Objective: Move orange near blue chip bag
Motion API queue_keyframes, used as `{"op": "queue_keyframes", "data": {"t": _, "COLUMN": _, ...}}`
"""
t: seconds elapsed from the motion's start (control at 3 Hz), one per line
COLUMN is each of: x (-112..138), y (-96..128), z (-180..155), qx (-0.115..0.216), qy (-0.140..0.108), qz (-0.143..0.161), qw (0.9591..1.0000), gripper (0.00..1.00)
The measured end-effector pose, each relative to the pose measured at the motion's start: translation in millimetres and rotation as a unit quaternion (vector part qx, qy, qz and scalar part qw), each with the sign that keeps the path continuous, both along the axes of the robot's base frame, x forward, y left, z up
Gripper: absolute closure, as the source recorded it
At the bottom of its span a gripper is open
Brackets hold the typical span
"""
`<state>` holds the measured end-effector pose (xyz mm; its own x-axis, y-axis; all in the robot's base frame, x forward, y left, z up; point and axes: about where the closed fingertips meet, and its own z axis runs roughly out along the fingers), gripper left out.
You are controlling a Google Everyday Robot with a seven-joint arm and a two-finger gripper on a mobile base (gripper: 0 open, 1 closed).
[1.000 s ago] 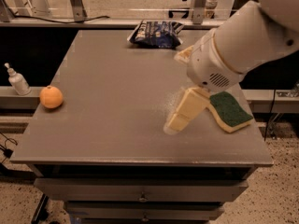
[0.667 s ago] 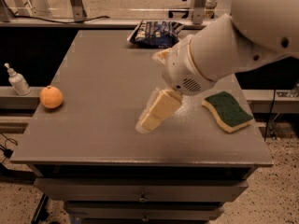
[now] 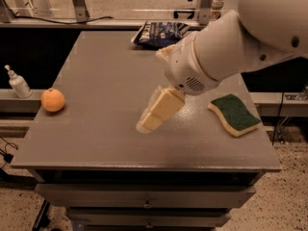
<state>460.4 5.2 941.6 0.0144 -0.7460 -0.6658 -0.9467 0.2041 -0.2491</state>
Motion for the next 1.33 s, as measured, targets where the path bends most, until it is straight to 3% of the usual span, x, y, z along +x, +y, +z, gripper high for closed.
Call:
{"op": "queue_keyframes", "data": {"t": 0.33, "x": 17, "y": 30, "z": -2, "qx": 0.021, "qy": -0.009, "qz": 0.013, "qw": 0.9996, "gripper": 0.0}}
{"op": "queue_keyframes", "data": {"t": 0.67, "x": 42, "y": 78, "z": -14, "qx": 0.055, "qy": -0.01, "qz": 0.025, "qw": 0.9981, "gripper": 0.0}}
{"op": "queue_keyframes", "data": {"t": 1.0, "x": 68, "y": 127, "z": -23, "qx": 0.089, "qy": -0.007, "qz": 0.03, "qw": 0.9955, "gripper": 0.0}}
{"op": "queue_keyframes", "data": {"t": 1.33, "x": 79, "y": 172, "z": -49, "qx": 0.108, "qy": 0.01, "qz": 0.042, "qw": 0.9932, "gripper": 0.0}}
